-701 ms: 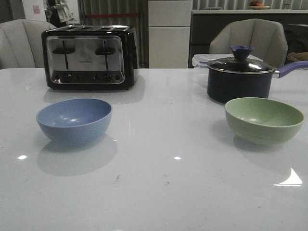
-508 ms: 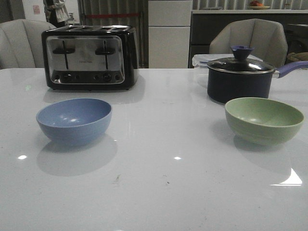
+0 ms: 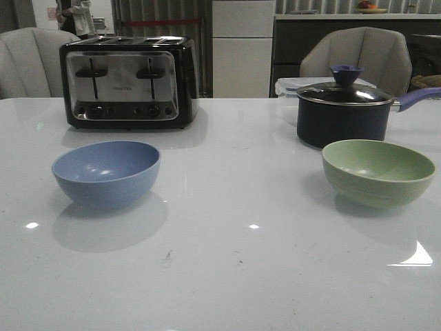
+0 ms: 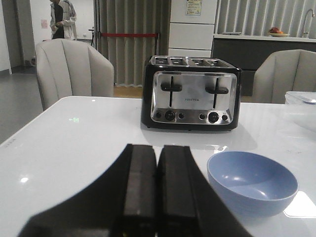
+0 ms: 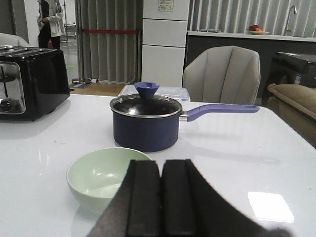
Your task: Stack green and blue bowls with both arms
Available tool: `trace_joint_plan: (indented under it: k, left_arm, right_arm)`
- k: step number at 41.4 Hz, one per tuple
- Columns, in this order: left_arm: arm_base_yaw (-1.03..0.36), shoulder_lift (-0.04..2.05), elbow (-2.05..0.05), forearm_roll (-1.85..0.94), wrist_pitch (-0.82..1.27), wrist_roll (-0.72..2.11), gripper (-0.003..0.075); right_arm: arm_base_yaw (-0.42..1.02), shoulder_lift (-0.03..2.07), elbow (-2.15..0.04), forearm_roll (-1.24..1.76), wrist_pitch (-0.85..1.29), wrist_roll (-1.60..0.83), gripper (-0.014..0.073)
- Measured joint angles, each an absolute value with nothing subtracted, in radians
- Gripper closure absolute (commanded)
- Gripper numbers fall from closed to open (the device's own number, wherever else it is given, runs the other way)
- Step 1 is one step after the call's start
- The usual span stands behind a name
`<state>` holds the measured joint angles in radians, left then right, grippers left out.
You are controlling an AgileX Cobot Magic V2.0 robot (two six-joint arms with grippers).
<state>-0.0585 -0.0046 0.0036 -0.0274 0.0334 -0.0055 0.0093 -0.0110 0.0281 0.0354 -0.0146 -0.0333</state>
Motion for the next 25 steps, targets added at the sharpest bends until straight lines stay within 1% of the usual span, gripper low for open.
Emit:
trace_joint_plan:
  k: [10, 13, 17, 21, 25]
  left_arm:
    - [-0.058, -0.005, 0.004, -0.027, 0.025, -0.005, 0.0627]
    - [-0.058, -0.005, -0.008, -0.027, 0.0, -0.005, 0.0627]
    - [-0.058, -0.005, -0.061, 0.007, 0.0, -0.005, 0.0627]
    - [-0.058, -0.005, -0.161, 0.026, 0.013, -0.005, 0.0627]
    - [-0.058, 0.014, -0.28, 0.028, 0.07, -0.005, 0.0627]
  right_arm:
    - [0.009, -0.011, 0.028, 0.035, -0.027, -0.033, 0.0541]
    - [0.009, -0.011, 0.008, 0.035, 0.0, -0.033, 0.0541]
    - [0.009, -0.011, -0.08, 0.035, 0.09, -0.033, 0.0541]
    - [0.009, -0.011, -0.195, 0.035, 0.195, -0.033, 0.0541]
    - [0.009, 0.018, -0.327, 0.035, 0.308, -0.033, 0.0541]
